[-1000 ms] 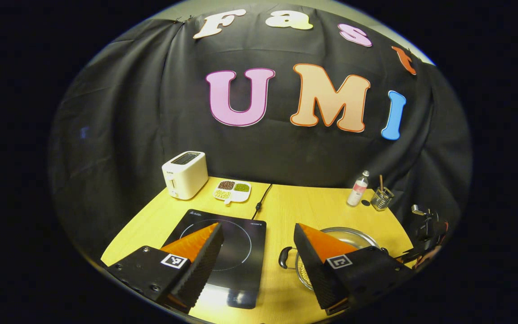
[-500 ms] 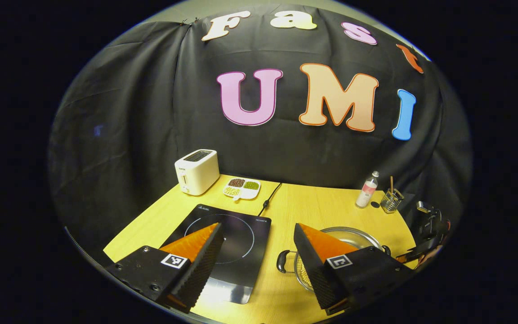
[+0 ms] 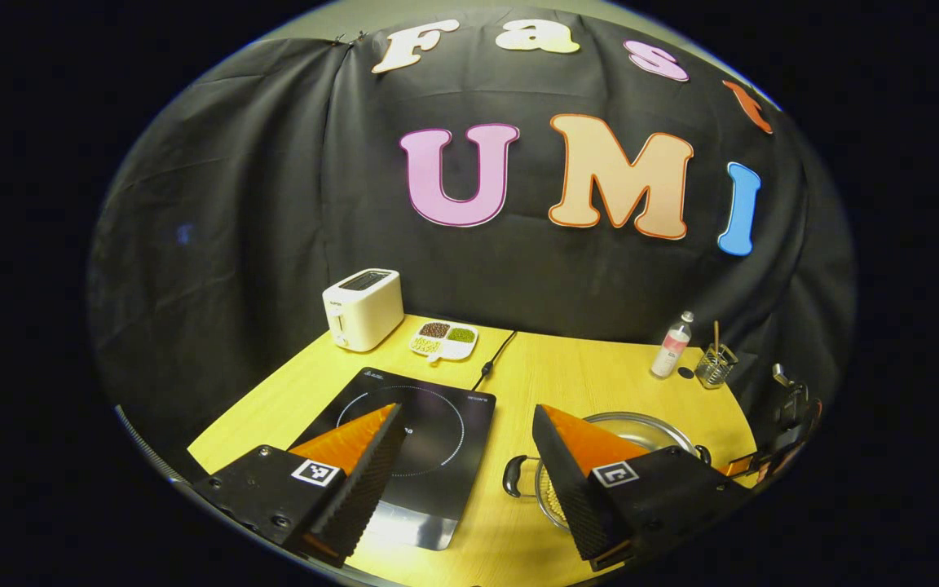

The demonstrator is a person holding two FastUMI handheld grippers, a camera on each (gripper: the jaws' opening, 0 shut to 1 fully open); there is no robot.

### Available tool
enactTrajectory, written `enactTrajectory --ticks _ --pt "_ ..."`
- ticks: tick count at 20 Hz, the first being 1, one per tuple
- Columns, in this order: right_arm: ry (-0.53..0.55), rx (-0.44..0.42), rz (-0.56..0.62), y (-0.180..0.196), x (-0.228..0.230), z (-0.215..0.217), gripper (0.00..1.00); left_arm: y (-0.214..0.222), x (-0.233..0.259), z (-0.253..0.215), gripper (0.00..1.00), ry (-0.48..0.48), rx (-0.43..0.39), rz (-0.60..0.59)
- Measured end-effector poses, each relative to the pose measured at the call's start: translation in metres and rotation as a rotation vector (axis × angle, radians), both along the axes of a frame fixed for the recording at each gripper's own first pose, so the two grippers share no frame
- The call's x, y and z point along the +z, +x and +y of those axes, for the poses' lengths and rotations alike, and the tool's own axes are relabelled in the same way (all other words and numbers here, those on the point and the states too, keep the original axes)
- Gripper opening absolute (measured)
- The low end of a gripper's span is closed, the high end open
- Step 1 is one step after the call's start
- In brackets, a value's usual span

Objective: First push the handle of the pot to place it horizontally, then grasp the pot with both hands and set it on the induction cooktop.

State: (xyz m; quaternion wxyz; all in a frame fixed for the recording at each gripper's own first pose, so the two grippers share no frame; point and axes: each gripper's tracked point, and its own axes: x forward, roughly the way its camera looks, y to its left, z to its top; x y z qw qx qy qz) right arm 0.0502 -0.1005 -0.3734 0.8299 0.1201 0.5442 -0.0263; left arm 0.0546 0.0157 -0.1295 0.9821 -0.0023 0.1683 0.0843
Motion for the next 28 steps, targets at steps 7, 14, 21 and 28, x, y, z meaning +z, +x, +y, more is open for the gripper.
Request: enactTrajectory --ticks 7,14,21,28 --pt "0.185 -0.057 -0.065 0.011 0.039 0.006 0.93 0.005 -0.024 -0.004 0.97 -0.050 -0.015 0.084" --pt "0.216 -0.056 -0.072 0.031 0.026 0.019 0.93 0.001 -0.064 -0.017 0.98 -0.191 -0.088 0.244" --pt "0.250 -0.070 -0.039 0.048 0.017 0.023 0.93 0.026 -0.122 -0.050 0.96 -0.293 -0.165 0.428" --pt "0.269 -0.075 0.010 0.055 -0.003 0.026 1.00 0.038 -0.174 -0.050 0.96 -0.365 -0.120 0.597"
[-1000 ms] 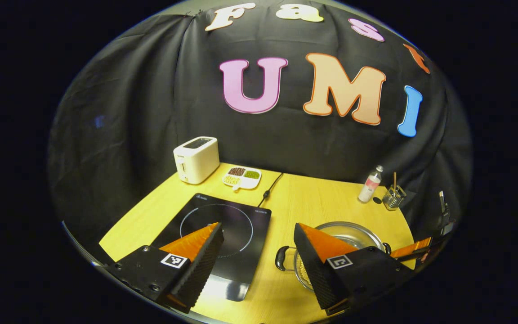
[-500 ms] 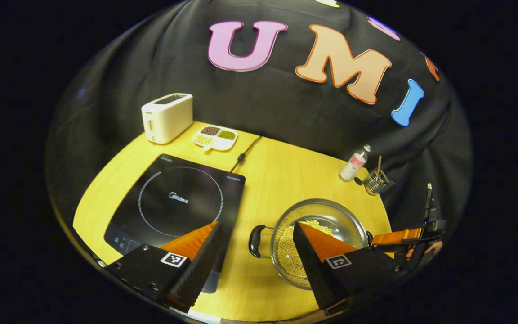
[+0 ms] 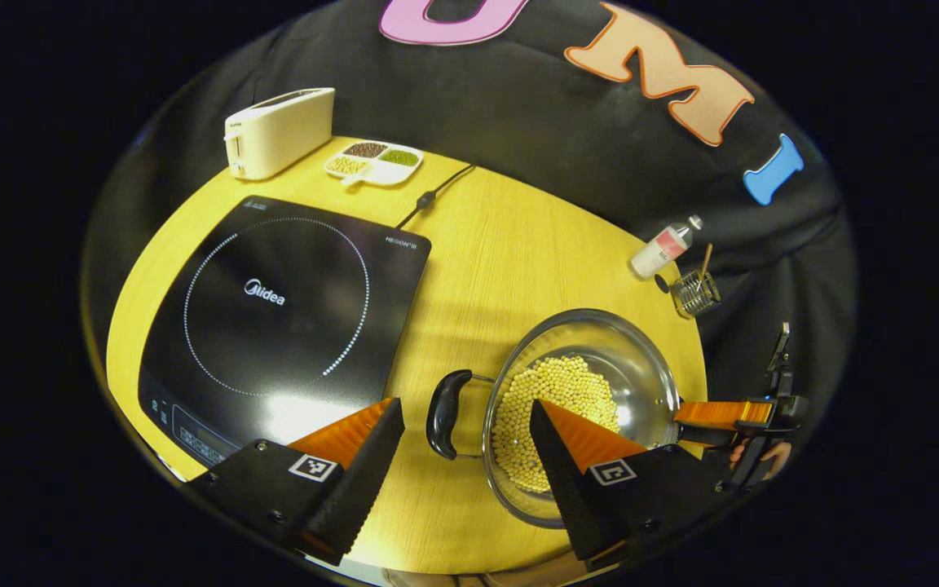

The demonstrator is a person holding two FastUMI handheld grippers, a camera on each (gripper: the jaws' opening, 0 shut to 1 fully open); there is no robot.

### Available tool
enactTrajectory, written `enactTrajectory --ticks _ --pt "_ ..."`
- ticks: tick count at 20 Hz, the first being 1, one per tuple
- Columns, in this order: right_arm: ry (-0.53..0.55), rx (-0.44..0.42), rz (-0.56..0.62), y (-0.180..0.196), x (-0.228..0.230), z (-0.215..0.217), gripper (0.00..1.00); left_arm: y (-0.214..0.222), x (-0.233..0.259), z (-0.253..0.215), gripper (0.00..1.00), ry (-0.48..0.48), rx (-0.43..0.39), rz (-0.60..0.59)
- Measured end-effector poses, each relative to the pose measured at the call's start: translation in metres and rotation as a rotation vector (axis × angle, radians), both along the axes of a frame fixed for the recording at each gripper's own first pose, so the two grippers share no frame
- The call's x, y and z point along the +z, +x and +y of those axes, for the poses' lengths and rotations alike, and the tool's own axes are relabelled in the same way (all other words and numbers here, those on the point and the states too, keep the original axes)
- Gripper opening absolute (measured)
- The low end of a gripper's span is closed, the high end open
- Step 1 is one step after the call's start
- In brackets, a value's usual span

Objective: First push the handle of the pot to place it horizontally, then grasp the pot with both hands and set it on the induction cooktop.

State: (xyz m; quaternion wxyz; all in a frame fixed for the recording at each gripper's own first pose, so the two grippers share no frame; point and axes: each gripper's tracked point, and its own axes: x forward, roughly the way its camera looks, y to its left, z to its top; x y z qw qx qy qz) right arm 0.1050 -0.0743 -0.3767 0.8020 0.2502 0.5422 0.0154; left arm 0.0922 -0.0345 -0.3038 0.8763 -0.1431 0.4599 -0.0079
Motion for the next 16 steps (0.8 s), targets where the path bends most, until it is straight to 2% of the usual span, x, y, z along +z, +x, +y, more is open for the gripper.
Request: enactTrajectory --ticks 1,2,3,4,7,8,10,11,12,14,15,16 --pt "0.000 0.008 0.011 0.000 -0.003 0.001 0.99 0.000 -0.007 0.001 0.96 0.003 0.008 0.022" --pt "-0.001 0.013 0.022 0.000 -0.006 0.001 0.90 0.001 -0.013 0.002 0.96 0.004 0.015 0.043" --pt "-0.001 0.018 0.031 0.001 -0.010 0.003 0.89 0.001 -0.018 0.001 0.96 0.002 0.023 0.064" --pt "0.001 0.023 0.040 0.001 -0.016 0.005 0.99 -0.001 -0.022 0.000 0.96 -0.007 0.025 0.083" --pt "0.013 0.039 0.064 0.000 -0.023 0.011 0.98 0.001 -0.034 -0.009 0.95 -0.058 0.031 0.114" --pt "0.018 0.044 0.071 0.000 -0.024 0.013 0.87 0.002 -0.038 -0.013 0.95 -0.070 0.034 0.124" --pt "0.025 0.053 0.082 0.000 -0.030 0.016 0.88 0.003 -0.045 -0.015 0.95 -0.077 0.038 0.148" --pt "0.023 0.055 0.086 0.001 -0.032 0.016 0.88 0.003 -0.049 -0.016 1.00 -0.075 0.036 0.155" --pt "0.011 0.052 0.091 0.002 -0.035 0.014 0.98 0.003 -0.052 -0.017 0.95 -0.073 0.031 0.162" --pt "0.026 0.054 0.099 0.002 -0.038 0.015 0.73 0.003 -0.058 -0.021 0.95 -0.067 0.015 0.176" --pt "0.032 0.050 0.099 0.002 -0.037 0.016 0.72 0.003 -0.059 -0.020 0.94 -0.050 0.014 0.181" --pt "0.030 0.054 0.102 0.001 -0.038 0.016 0.71 0.002 -0.064 -0.016 0.89 -0.025 0.015 0.192"
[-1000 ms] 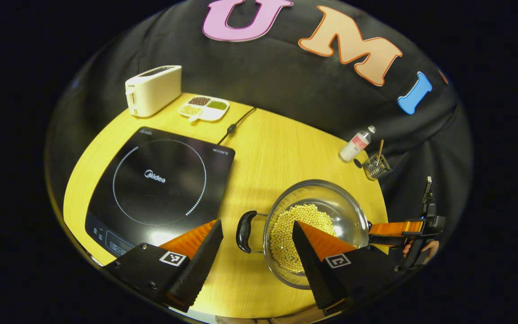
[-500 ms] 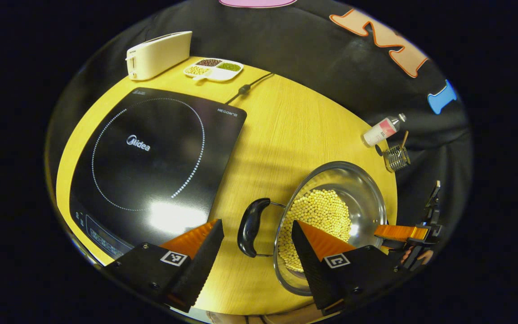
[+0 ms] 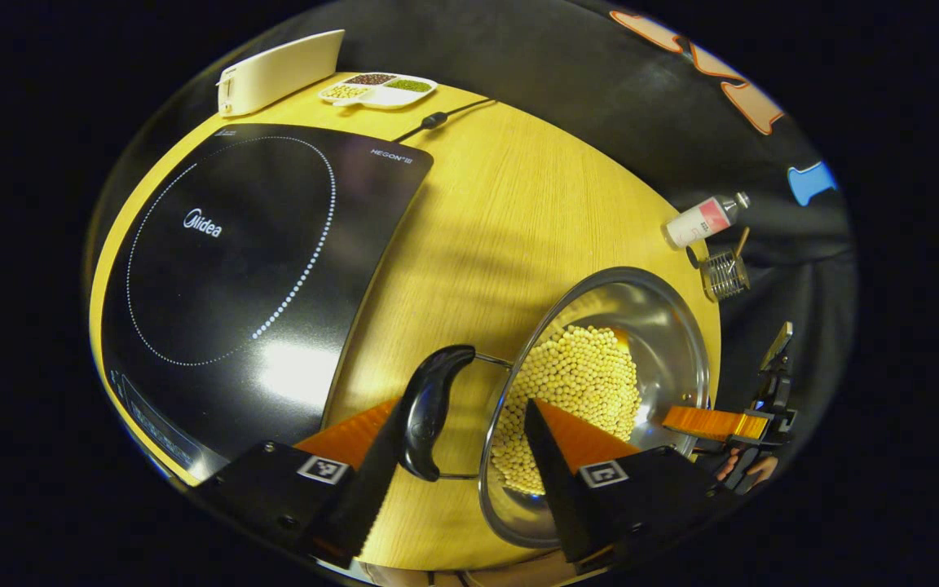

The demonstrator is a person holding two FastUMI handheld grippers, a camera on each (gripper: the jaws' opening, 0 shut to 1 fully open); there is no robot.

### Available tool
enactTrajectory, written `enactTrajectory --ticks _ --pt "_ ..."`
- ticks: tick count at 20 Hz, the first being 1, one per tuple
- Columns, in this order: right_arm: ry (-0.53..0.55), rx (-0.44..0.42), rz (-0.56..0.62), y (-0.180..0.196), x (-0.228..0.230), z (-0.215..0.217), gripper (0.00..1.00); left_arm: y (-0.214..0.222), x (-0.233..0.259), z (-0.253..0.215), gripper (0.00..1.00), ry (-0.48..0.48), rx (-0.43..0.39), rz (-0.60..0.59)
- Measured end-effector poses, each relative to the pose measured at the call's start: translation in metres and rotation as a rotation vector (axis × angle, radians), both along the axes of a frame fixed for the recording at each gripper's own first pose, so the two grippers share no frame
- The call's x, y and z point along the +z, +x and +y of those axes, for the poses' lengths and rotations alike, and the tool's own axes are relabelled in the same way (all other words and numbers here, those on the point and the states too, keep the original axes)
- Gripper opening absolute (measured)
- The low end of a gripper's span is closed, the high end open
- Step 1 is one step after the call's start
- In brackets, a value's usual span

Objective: First push the handle of the pot to place it horizontally, then grasp the pot with both hands and set it on the induction cooktop.

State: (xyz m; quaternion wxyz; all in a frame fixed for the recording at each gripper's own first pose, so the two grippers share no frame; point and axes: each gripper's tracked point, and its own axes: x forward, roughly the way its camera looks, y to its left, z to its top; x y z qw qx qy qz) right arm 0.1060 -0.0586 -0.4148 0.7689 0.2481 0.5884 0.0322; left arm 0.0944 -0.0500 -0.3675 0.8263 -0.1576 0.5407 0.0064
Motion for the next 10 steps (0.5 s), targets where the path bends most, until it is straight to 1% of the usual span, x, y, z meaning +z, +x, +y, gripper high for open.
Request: enactTrajectory --ticks 1,2,3,4,5,6,7,8,9,10 --pt "-0.006 0.006 0.004 -0.001 -0.002 -0.001 0.71 0.000 -0.002 0.002 0.84 0.015 -0.004 0.011" --pt "-0.016 0.014 0.007 -0.003 -0.004 -0.002 0.71 0.000 -0.005 0.003 0.73 0.024 -0.006 0.017" --pt "-0.035 0.021 0.010 -0.003 -0.012 -0.005 0.71 -0.003 -0.007 0.002 0.75 0.024 -0.007 0.027" --pt "-0.046 0.013 0.006 -0.002 -0.014 -0.008 0.71 -0.003 -0.011 0.004 0.72 0.026 0.004 0.035" --pt "-0.039 0.007 0.013 -0.003 -0.011 -0.007 0.67 -0.002 -0.010 0.002 0.68 0.014 0.018 0.037" --pt "-0.031 -0.004 0.016 -0.002 -0.011 -0.008 0.57 -0.003 -0.006 0.002 0.64 -0.001 0.037 0.035" --pt "-0.021 -0.023 0.011 0.000 -0.010 -0.008 0.53 -0.004 -0.010 0.000 0.64 -0.015 0.051 0.040" --pt "-0.007 -0.036 -0.002 0.001 -0.010 -0.006 0.57 -0.004 -0.009 0.000 0.61 -0.026 0.064 0.036" --pt "-0.010 -0.042 -0.028 0.005 -0.009 -0.006 0.57 -0.006 -0.010 -0.001 0.62 -0.034 0.070 0.036" --pt "-0.025 -0.038 -0.054 0.007 -0.010 -0.006 0.58 -0.007 -0.009 -0.002 0.59 -0.038 0.070 0.030"
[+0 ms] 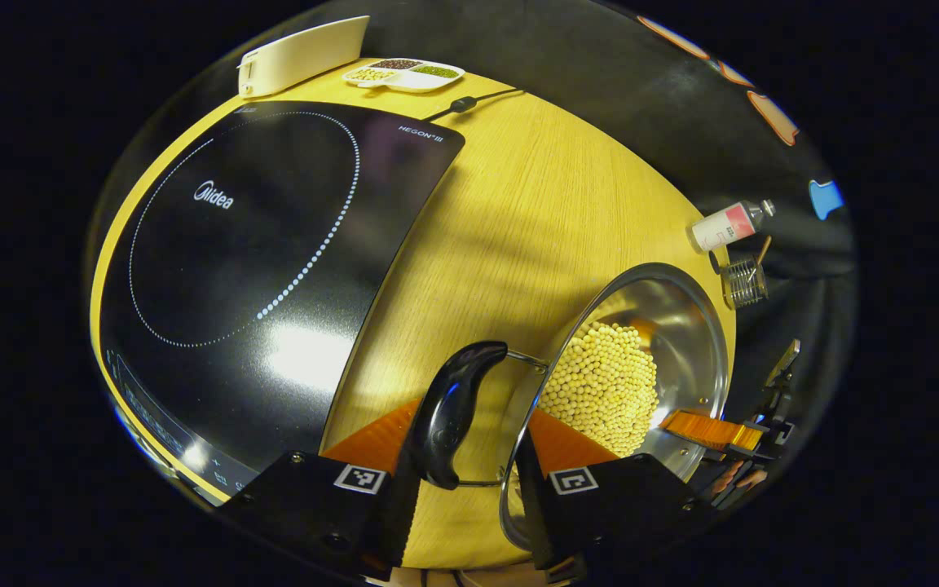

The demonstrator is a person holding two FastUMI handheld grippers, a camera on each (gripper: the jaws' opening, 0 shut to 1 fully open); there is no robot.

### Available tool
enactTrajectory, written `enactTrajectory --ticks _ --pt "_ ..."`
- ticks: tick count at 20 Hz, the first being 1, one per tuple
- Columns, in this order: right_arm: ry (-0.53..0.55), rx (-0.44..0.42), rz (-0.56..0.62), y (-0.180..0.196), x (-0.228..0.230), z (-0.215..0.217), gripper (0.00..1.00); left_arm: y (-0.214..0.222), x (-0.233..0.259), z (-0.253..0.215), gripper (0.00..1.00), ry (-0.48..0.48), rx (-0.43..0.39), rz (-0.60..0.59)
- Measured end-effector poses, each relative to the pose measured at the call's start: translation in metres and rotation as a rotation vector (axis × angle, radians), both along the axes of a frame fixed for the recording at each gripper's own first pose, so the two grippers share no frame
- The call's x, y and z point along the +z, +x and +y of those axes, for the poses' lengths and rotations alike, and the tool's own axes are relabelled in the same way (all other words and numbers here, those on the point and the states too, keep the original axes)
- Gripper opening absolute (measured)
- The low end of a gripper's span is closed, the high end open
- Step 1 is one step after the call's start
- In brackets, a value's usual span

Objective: First push the handle of the pot to place it horizontally, then grasp the pot with both hands and set it on the induction cooktop.

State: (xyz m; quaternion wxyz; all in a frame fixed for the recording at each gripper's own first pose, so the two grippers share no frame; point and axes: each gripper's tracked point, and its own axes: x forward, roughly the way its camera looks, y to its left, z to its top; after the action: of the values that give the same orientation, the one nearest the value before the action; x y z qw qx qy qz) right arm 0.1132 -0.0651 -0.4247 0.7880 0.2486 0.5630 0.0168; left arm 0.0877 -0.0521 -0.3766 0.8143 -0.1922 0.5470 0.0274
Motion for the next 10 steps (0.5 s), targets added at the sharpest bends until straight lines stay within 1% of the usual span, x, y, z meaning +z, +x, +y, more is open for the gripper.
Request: enactTrajectory --ticks 1,2,3,4,5,6,7,8,9,10 --pt "-0.015 0.007 -0.026 0.001 0.001 -0.002 0.51 0.000 0.000 0.000 0.57 0.000 0.002 -0.012" --pt "-0.025 0.011 -0.037 0.001 0.002 -0.002 0.51 0.000 0.000 0.000 0.57 0.002 -0.001 -0.024" --pt "-0.029 0.014 -0.045 0.002 0.002 -0.002 0.46 -0.001 0.002 -0.001 0.58 0.007 -0.007 -0.034" --pt "-0.033 0.014 -0.057 0.002 0.003 -0.003 0.59 -0.001 0.003 -0.002 0.55 0.012 -0.016 -0.054" --pt "-0.041 0.020 -0.076 0.004 0.005 -0.004 0.46 0.001 0.006 -0.003 0.54 0.019 -0.027 -0.077" --pt "-0.050 0.025 -0.098 0.005 0.008 -0.005 0.53 0.002 0.011 -0.005 0.56 0.028 -0.039 -0.105" --pt "-0.055 0.029 -0.114 0.006 0.011 -0.007 0.53 0.003 0.016 -0.006 0.56 0.033 -0.048 -0.126" --pt "-0.053 0.023 -0.130 0.005 0.015 -0.008 0.53 0.005 0.019 -0.007 0.53 0.033 -0.048 -0.151" --pt "-0.046 0.012 -0.145 0.005 0.019 -0.008 0.53 0.006 0.022 -0.009 0.53 0.023 -0.045 -0.167" --pt "-0.043 0.005 -0.160 0.008 0.023 -0.011 0.53 0.007 0.025 -0.011 0.55 0.005 -0.035 -0.186"
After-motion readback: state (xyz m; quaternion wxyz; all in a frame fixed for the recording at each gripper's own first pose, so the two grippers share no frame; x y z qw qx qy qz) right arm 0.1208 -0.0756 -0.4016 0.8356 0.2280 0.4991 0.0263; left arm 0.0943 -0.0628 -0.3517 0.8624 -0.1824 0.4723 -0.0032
